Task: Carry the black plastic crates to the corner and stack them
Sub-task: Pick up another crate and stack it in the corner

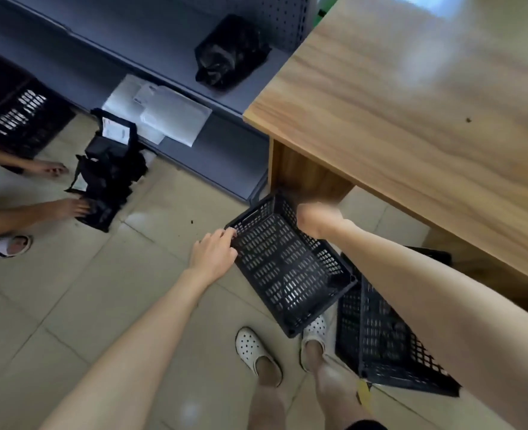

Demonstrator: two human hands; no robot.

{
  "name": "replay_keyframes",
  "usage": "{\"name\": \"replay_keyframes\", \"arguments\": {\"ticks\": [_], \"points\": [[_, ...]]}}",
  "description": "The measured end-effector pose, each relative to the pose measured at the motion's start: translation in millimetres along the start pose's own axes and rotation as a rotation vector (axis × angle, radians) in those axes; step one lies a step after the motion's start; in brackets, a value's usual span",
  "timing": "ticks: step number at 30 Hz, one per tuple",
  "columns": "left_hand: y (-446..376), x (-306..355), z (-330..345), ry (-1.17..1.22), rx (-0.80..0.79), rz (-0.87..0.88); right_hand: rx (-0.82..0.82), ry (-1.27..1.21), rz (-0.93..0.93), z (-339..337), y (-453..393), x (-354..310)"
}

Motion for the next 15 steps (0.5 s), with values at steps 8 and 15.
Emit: {"name": "replay_keyframes", "arguments": {"ticks": [8,15], "points": [[-54,-7,88,0.17,-0.078,-0.204,-0.168,0.044,0.041,91,-77,62],[-100,-3,187,0.505,-0.064,-0.501,-0.195,-0.021,0.181,164,-141,113]]}}
Point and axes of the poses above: each hand's wrist, its own y-axis away from the middle knuckle, its own z-axis out of the palm, x = y × z, the point moved 3 cm from there along -y, towards the middle knuckle, and after that the axes turned 10 degrees about z, right-handed, at the moved point
